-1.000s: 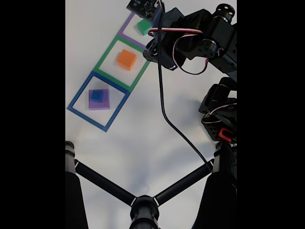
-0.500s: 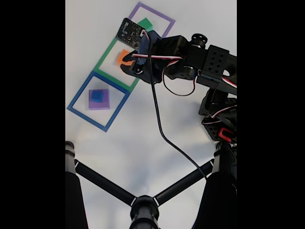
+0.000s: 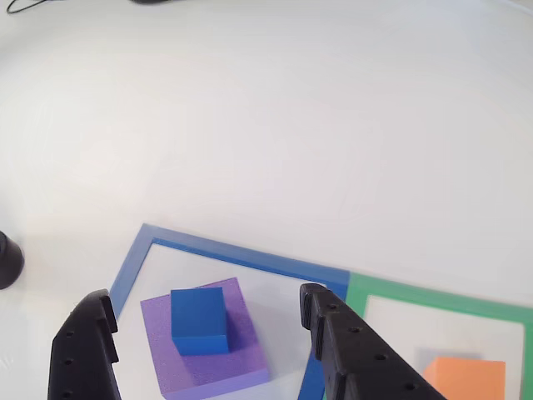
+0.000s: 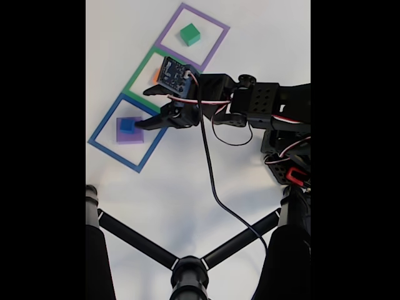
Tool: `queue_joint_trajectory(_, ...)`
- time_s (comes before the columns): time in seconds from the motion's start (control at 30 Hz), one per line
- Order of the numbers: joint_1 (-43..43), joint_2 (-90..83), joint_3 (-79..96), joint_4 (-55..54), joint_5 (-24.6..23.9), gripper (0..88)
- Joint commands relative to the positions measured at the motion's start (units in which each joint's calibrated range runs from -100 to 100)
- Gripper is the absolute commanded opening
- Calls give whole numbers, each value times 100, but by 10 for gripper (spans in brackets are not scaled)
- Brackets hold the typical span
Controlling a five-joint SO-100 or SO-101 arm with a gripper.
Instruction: Tower of hanoi
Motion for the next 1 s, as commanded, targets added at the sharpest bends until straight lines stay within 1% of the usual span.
queue_joint_trajectory(0.0,-87,681,-79,-1001,59,256)
queue_joint_trajectory(0.17,-71,1674,-88,-2037,59,259)
queue_joint_trajectory(0.3,-125,2251,-115,-2628,59,258)
queue_joint_trajectory(0.6,-140,2940,-551,-2750,59,252)
queue_joint_trajectory(0.73,-148,3333,-733,-3009,59,249)
queue_joint_trajectory(0.97,-163,3654,-933,-2976,59,239)
